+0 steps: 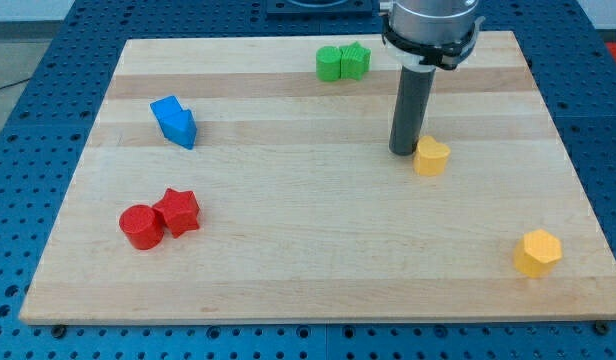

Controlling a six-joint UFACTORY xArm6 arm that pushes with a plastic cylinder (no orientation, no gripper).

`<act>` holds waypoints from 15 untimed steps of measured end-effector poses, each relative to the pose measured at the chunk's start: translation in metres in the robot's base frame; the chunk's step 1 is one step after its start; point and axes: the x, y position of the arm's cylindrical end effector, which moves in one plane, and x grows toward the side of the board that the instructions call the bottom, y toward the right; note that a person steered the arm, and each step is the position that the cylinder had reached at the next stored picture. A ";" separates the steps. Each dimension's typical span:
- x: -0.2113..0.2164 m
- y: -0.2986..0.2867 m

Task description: Place the yellow heart left to the yellow hexagon

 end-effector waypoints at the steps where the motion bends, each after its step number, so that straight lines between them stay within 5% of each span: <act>1: -0.029 0.002; 8: 0.104 0.044; 11: 0.121 0.023; 15: 0.135 0.073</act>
